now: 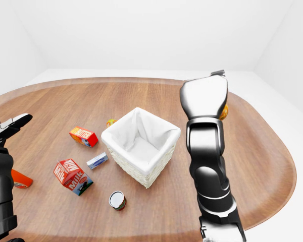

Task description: Pick up the alphabet soup, and put it in the basket.

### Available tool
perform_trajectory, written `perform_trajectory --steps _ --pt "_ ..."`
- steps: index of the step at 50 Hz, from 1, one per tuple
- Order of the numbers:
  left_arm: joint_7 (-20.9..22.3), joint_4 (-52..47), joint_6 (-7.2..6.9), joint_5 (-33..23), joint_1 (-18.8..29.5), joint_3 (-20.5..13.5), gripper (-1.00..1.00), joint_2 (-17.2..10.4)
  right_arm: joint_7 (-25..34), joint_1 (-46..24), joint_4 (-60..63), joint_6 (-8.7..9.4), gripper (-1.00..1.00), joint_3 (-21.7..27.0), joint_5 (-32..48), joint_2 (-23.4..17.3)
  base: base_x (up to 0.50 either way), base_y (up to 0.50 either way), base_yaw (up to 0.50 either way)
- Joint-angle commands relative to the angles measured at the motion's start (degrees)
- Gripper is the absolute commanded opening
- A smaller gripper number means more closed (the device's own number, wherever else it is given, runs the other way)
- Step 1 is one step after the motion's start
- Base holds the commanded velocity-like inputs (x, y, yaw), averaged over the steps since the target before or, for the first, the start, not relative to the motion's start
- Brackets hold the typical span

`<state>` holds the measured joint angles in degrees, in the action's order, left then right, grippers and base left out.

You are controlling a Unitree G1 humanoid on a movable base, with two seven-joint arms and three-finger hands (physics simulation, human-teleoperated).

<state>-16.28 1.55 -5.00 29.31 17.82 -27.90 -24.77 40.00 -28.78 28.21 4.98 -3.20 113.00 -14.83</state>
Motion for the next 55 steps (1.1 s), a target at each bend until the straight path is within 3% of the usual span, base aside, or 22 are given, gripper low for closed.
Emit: perform_trajectory --steps 1,18,19,28,29,33,47,55 --pt "0.1 0.6 0.0 -0.2 0.2 0.1 1.0 0.0 0.0 -7.5 -3.1 0.02 -1.0 -4.0 0.0 -3.3 0.0 0.0 0.0" --pt "0.8 4.2 0.0 -0.6 1.1 1.1 1.0 0.1 0.0 -13.9 -7.5 0.02 -1.0 -9.5 0.0 0.0 0.0 0.0 0.0" --pt "0.5 3.2 0.0 -0.3 0.7 0.9 1.0 -0.1 0.0 -15.0 -8.1 0.02 -1.0 -10.1 0.0 2.4 0.0 0.0 0.0" --pt "0.0 0.3 0.0 0.2 0.1 0.1 1.0 -0.2 0.0 -16.0 -9.3 0.02 -1.0 -11.1 0.0 7.2 0.0 0.0 0.0" --pt "0.1 0.8 0.0 0.0 0.3 0.2 1.0 -0.1 0.0 -16.9 -9.1 0.02 -1.0 -10.8 0.0 10.5 0.0 0.0 0.0" --pt "0.0 0.2 0.0 0.2 0.1 0.1 1.0 -0.2 0.0 -16.8 -8.5 0.02 -1.0 -9.7 0.0 14.4 0.0 0.0 0.0" --pt "0.1 0.1 0.0 0.1 0.1 0.0 1.0 -0.1 0.0 -16.1 -8.3 0.02 -1.0 -9.4 0.0 18.1 0.0 0.0 0.0" --pt "0.1 0.3 0.0 0.0 0.2 0.1 1.0 -0.1 0.0 -11.7 -3.8 0.02 -1.0 -7.3 0.0 26.7 0.0 0.0 0.0"
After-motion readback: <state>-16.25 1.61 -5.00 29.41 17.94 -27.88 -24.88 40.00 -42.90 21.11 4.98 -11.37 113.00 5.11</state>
